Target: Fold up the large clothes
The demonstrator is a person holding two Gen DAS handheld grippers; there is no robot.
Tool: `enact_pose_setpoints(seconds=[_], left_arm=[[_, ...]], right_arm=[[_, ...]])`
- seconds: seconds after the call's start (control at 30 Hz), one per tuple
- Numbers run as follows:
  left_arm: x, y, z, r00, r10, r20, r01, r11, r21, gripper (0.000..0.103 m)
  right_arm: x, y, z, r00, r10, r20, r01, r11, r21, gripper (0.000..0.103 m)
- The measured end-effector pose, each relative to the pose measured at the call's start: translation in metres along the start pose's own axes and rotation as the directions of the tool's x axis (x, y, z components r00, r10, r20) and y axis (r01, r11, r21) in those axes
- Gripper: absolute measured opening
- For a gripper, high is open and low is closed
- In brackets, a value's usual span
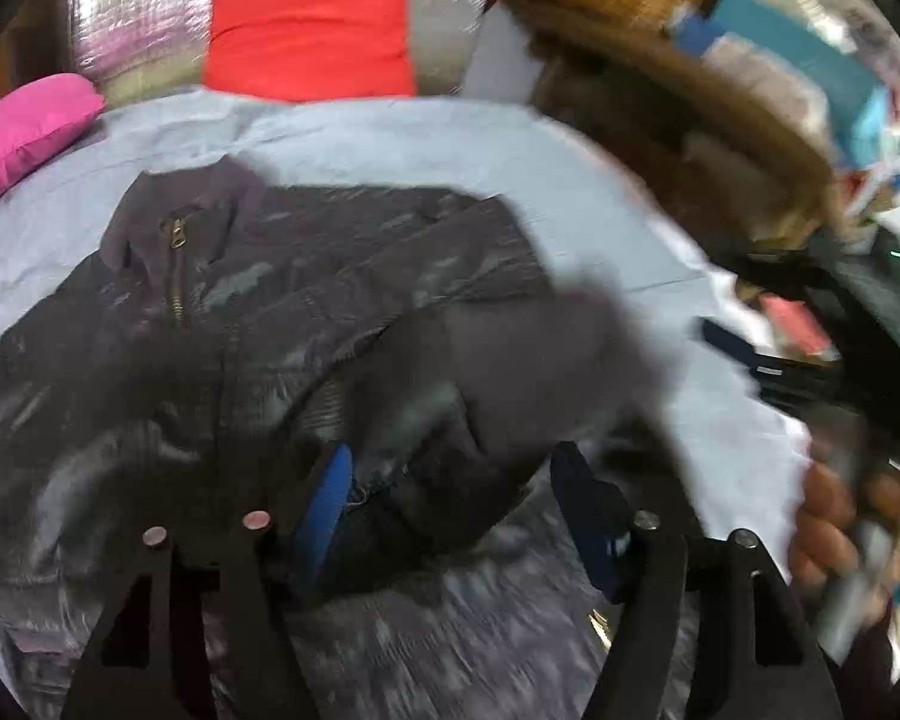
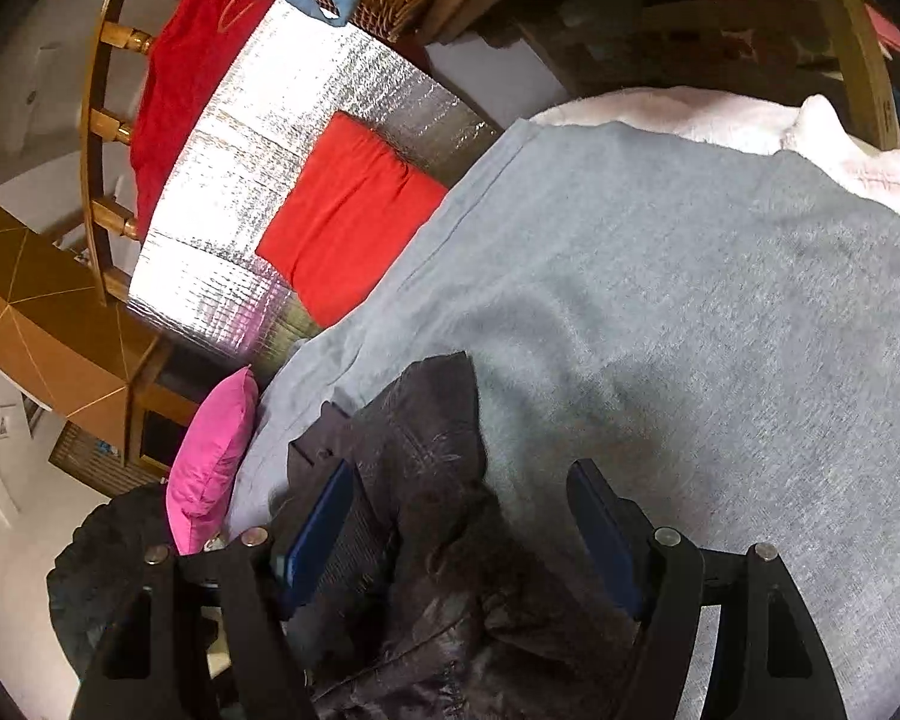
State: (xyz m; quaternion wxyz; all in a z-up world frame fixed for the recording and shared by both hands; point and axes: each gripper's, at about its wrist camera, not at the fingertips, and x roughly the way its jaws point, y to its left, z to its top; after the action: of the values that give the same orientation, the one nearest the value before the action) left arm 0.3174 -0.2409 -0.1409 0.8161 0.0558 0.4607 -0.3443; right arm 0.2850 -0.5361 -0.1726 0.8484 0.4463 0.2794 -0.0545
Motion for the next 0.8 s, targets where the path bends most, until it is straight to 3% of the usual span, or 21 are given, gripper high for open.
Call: enact_pose_setpoints(seconds=[0.1,0.17,0.27,0.3,0.37,0.43,0.47,0.53,0.63,0.73,0.8], left_arm=[[-0.045,0.006,-0.017,0.994,-0.004,0.109,-0.004,0.997,0.076,0.078],[-0.068,0.025,-0.025,0.979,0.084,0.188,-0.096,0.994,0.057,0.080],[-0.091,0.072,-0.037,0.939,0.230,0.256,-0.218,0.973,-0.075,0.081],[-0.097,0.093,-0.041,0.916,0.301,0.264,-0.271,0.952,-0.146,0.081],[-0.106,0.130,-0.050,0.858,0.449,0.249,-0.382,0.882,-0.277,0.081],[-0.110,0.157,-0.060,0.836,0.501,0.224,-0.408,0.841,-0.357,0.081],[-0.108,0.170,-0.066,0.832,0.518,0.199,-0.418,0.820,-0.391,0.080],[-0.097,0.187,-0.077,0.831,0.542,0.128,-0.451,0.789,-0.418,0.080],[-0.060,0.206,-0.085,0.841,0.538,-0.058,-0.516,0.766,-0.383,0.081],[-0.066,0.196,-0.086,0.838,0.544,-0.042,-0.522,0.775,-0.357,0.081],[-0.075,0.194,-0.084,0.849,0.528,-0.020,-0.498,0.788,-0.363,0.081]], right_arm=[[0.004,0.007,-0.005,1.000,0.009,-0.008,-0.009,1.000,-0.019,0.077],[0.007,0.014,-0.009,1.000,0.016,-0.014,-0.017,0.999,-0.033,0.077],[0.015,0.024,-0.015,0.999,0.033,-0.031,-0.035,0.997,-0.068,0.077],[0.018,0.031,-0.019,0.998,0.044,-0.038,-0.048,0.994,-0.098,0.077],[0.023,0.046,-0.028,0.998,0.039,-0.046,-0.046,0.983,-0.180,0.077],[0.028,0.066,-0.042,0.998,0.035,-0.055,-0.049,0.957,-0.286,0.073],[0.031,0.075,-0.050,0.998,0.024,-0.065,-0.045,0.940,-0.338,0.068],[0.042,0.090,-0.068,0.996,-0.012,-0.092,-0.028,0.903,-0.429,0.067],[0.066,0.102,-0.094,0.984,-0.087,-0.155,-0.005,0.859,-0.511,0.067],[0.099,0.097,-0.113,0.948,-0.232,-0.219,0.071,0.822,-0.565,0.066],[0.099,0.102,-0.116,0.948,-0.256,-0.191,0.094,0.794,-0.601,0.066]])
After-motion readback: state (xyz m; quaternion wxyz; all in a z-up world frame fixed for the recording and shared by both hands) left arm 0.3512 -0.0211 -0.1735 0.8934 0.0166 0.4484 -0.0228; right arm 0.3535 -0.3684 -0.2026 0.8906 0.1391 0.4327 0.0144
